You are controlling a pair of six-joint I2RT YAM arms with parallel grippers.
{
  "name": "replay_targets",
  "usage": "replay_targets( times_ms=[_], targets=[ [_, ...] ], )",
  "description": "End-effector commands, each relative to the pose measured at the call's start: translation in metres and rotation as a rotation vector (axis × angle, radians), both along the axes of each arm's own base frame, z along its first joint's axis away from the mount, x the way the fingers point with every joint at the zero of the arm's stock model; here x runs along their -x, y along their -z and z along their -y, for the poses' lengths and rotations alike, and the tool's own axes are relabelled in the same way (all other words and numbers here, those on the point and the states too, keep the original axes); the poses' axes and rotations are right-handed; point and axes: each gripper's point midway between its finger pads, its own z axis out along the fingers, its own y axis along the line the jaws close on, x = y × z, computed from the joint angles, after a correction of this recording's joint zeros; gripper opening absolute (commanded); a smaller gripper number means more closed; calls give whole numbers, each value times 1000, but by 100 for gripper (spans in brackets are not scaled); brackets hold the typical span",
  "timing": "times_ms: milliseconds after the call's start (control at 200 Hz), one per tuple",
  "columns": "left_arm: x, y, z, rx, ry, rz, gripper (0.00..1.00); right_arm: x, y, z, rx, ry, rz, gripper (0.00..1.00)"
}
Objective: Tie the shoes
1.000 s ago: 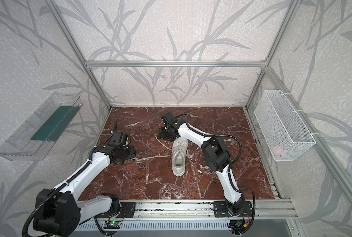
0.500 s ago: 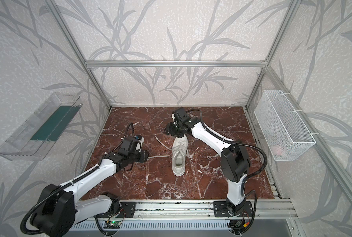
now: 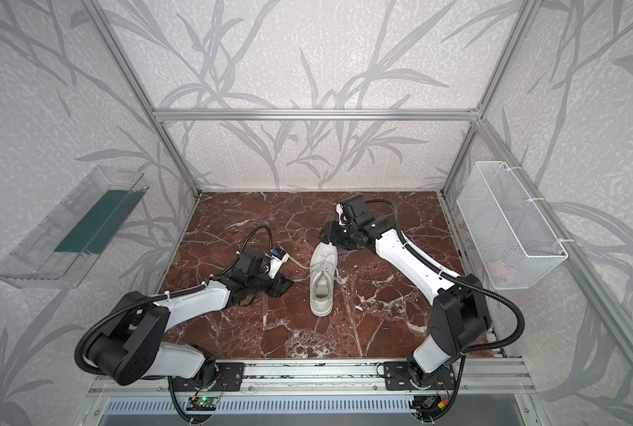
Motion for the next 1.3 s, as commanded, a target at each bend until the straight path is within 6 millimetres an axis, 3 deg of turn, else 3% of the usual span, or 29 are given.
replay_targets(
  times_ms=[0,385,690,875,1050,1180,1295],
  targets=[
    [-8,-10,19,14,118,85,49,4,-11,15,3,15,32,58],
    [-17,1,40,-24,201,164,49,12,-17,46,6,61,48,57],
    [-22,13,44,-108,225,204,45,17,-19,61,6,79,60,57],
    [-20,18,46,-144,252,225,36,19,-19,65,6,82,60,57],
    [-19,22,47,-172,263,222,16,20,-21,66,4,82,68,57],
    [-20,16,43,-181,239,226,3,21,-20,68,4,84,66,57],
    [-20,6,41,-176,212,225,0,22,-17,68,1,85,63,56]
  ],
)
